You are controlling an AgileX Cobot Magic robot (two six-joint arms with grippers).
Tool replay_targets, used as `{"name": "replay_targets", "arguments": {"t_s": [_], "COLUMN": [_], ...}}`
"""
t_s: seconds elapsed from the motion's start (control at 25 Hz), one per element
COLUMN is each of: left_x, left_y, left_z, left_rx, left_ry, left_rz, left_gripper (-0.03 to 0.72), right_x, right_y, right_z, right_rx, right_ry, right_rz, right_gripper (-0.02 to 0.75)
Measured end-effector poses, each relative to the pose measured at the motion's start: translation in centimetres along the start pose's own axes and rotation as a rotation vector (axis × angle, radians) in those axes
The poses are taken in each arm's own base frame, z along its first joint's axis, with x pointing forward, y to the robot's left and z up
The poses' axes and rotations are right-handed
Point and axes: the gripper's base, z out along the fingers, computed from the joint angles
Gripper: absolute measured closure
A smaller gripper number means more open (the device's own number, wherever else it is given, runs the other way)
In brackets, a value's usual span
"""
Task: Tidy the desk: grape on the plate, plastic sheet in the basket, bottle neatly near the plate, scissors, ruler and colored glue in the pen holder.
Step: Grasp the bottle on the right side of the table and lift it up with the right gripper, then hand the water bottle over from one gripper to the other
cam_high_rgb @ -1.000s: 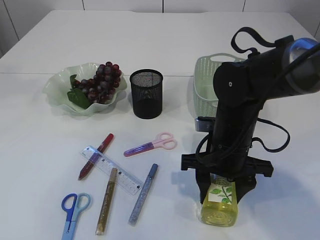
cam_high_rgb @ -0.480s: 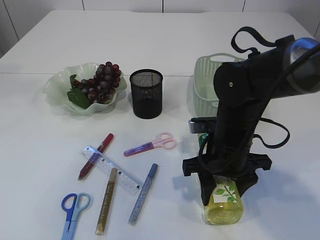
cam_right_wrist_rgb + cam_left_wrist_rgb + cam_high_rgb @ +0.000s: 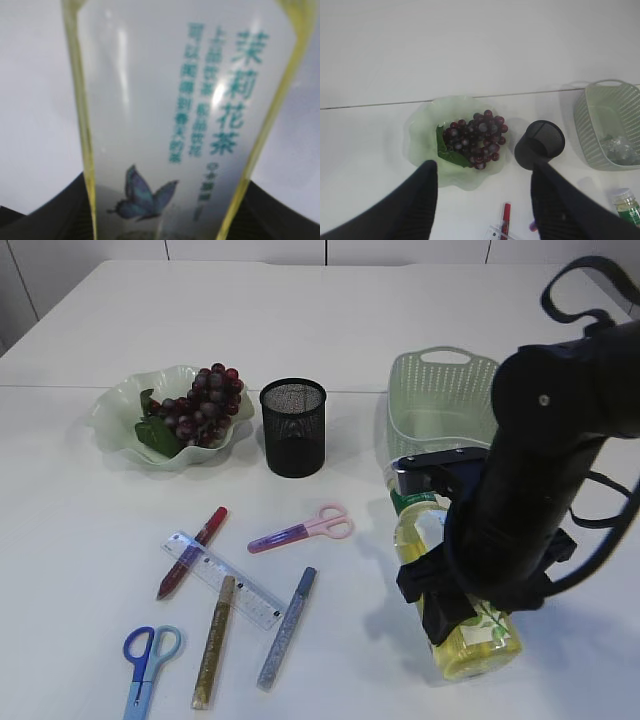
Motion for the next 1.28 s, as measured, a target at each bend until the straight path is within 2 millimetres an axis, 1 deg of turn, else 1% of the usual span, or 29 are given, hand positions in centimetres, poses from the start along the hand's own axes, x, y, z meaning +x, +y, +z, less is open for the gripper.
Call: {"name": "replay_targets", "arguments": {"t_s": [0.16,0.28,0.4,0.56,0.64,0.76,0.88,0.96,1.04,1.2,1.28], "left_x": [0.0,0.0,0.0,0.0,0.1,0.9,3.0,4.4,5.8,9.9,12.7], "left_y": [-0.3,-0.4,-0.5,-0.5,-0.5,-0.2,0.3,0.5,0.7,1.3,1.7], "left_z": [0.0,0.0,0.0,0.0,0.1,1.4,3.1,3.3,3.0,2.1,2.2], "left_rx": [0.034,0.049,0.054,0.056,0.053,0.042,0.027,0.024,0.020,0.007,-0.004], "left_ry": [0.002,0.004,0.004,0.004,0.009,0.061,0.157,0.152,0.085,-0.081,-0.133], "left_rz": [-0.010,-0.015,-0.017,-0.017,-0.018,-0.007,0.010,0.015,0.020,0.027,0.028], "left_gripper": [0.253,0.253,0.254,0.253,0.253,0.253,0.254,0.254,0.254,0.253,0.254], "right_x": [2.1,3.2,3.9,4.8,5.3,5.6,5.8,5.8,5.8,5.8,5.8], "right_y": [0.0,0.3,0.6,0.8,0.8,0.9,1.0,1.0,1.1,1.3,1.5], "right_z": [-1.4,-3.6,-6.0,-8.5,-9.2,-9.9,-10.0,-10.0,-10.0,-10.1,-10.1], "right_rx": [-0.029,-0.070,-0.097,-0.109,-0.115,-0.130,-0.138,-0.140,-0.147,-0.170,-0.188], "right_ry": [-0.078,-0.187,-0.298,-0.396,-0.420,-0.444,-0.446,-0.448,-0.448,-0.452,-0.457], "right_rz": [-0.078,-0.136,-0.183,-0.208,-0.211,-0.211,-0.206,-0.205,-0.203,-0.221,-0.240], "right_gripper": [0.286,0.286,0.286,0.286,0.286,0.286,0.286,0.286,0.286,0.286,0.286]}}
